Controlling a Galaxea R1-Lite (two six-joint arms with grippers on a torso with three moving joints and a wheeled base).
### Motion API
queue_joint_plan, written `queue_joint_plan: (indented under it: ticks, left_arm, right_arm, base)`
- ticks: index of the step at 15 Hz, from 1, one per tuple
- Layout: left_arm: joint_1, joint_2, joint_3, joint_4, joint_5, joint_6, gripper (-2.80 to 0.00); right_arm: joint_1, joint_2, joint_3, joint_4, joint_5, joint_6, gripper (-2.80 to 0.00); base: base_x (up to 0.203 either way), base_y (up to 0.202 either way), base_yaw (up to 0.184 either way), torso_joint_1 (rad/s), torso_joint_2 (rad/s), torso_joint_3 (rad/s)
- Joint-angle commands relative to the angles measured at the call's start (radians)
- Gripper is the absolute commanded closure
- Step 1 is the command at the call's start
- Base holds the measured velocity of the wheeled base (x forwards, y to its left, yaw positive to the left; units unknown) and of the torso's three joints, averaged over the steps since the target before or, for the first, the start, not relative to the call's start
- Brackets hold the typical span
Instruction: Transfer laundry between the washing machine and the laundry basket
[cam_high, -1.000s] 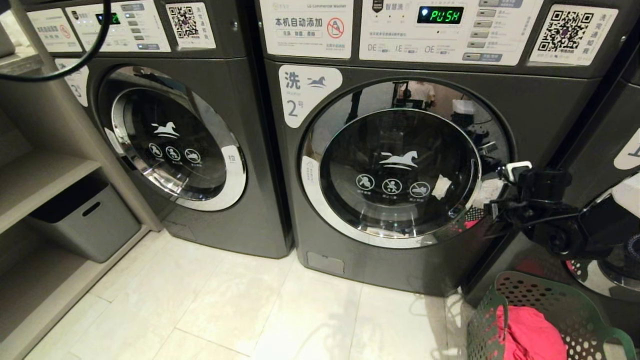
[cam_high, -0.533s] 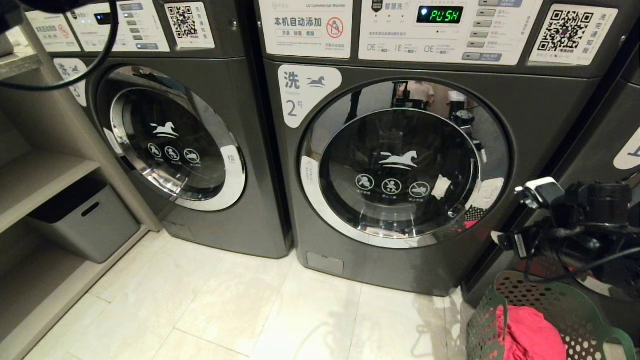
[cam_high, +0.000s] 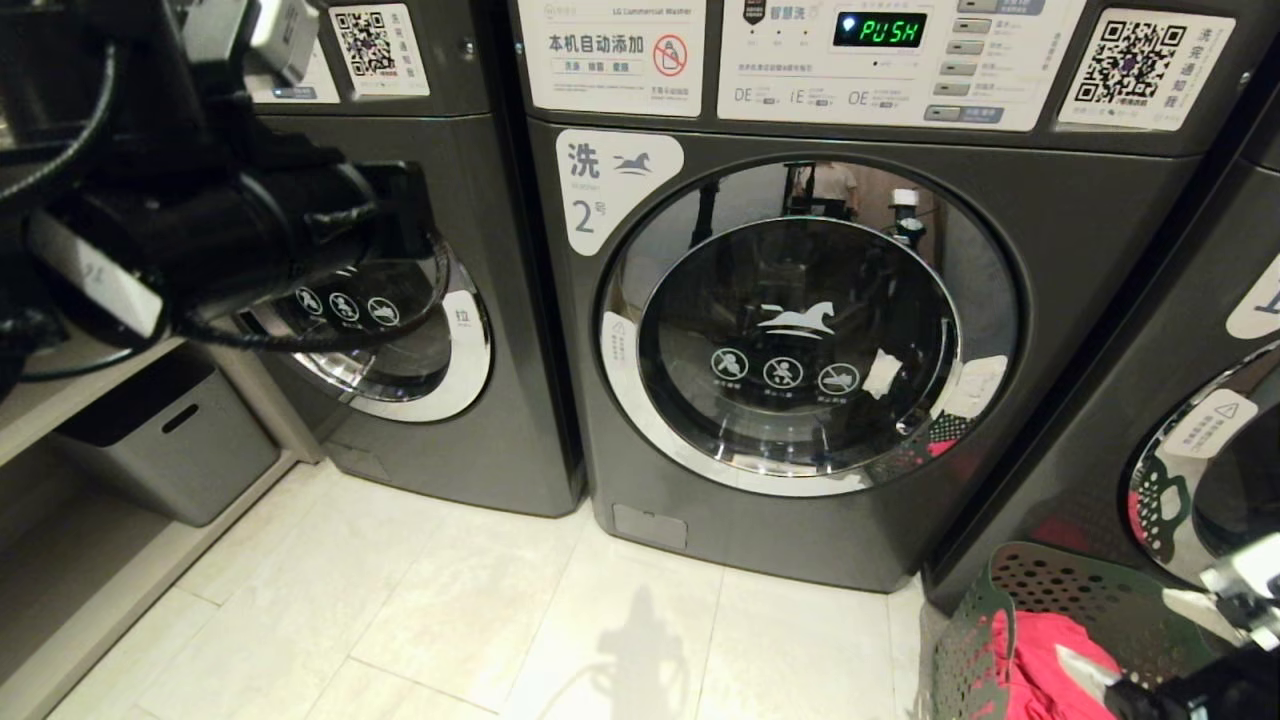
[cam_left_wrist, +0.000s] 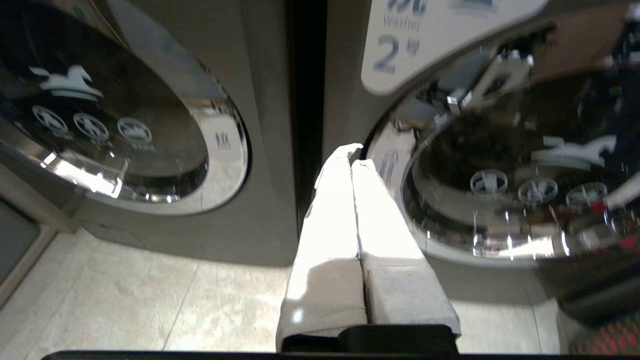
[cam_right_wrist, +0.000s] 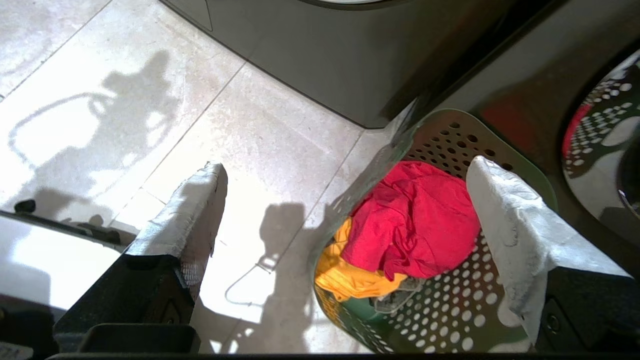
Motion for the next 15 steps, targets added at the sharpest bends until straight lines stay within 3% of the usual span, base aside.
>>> queue_joint_plan:
  ticks: [1,3,6,7,9,11,13,15]
  left_arm:
    - [0.100,-0.110,0.202,-0.004,-0.151,-0.038,0.00]
    - [0.131,-0.180,0.375,-0.005,-0.202,-0.127,0.00]
    - [0.147,-0.310,0.645,-0.012,-0.223,-0.380,0.00]
    - [0.162,-0.361,0.721,-0.019,-0.226,-0.472,0.00]
    - [0.220,-0.463,0.830,-0.038,-0.223,-0.554,0.00]
    - [0.338,-0.550,0.922,-0.042,-0.208,-0.572,0.00]
    - [0.378,-0.680,1.047,-0.039,-0.203,-0.551,0.00]
    - [0.386,-0.830,1.146,-0.036,-0.213,-0.429,0.00]
  right_arm:
    - [0.000,-0.286,0.049,0.099,-0.002,-0.018,-2.80]
    - [-0.002,-0.535,0.054,0.322,-0.009,-0.050,-2.80]
    - [-0.014,-0.835,0.006,0.667,-0.017,-0.086,-2.80]
    - [-0.021,-0.900,-0.005,0.730,-0.022,-0.091,-2.80]
    - [-0.028,-0.980,-0.017,0.788,-0.031,-0.111,-2.80]
    - [-0.028,-1.006,-0.019,0.797,-0.039,-0.117,-2.80]
    - [-0.028,-1.050,-0.019,0.797,-0.037,-0.120,-2.80]
    - [-0.028,-1.085,-0.019,0.797,-0.034,-0.115,-2.80]
  base:
    - [0.000,0.000,0.000,0.000,0.00,0.000]
    - [0.000,0.000,0.000,0.000,0.00,0.000]
    - [0.000,0.000,0.000,0.000,0.00,0.000]
    - [0.000,0.000,0.000,0.000,0.00,0.000]
    - [0.000,0.000,0.000,0.000,0.00,0.000]
    - [0.000,0.000,0.000,0.000,0.00,0.000]
    - [0.000,0.000,0.000,0.000,0.00,0.000]
    - [0.000,0.000,0.000,0.000,0.00,0.000]
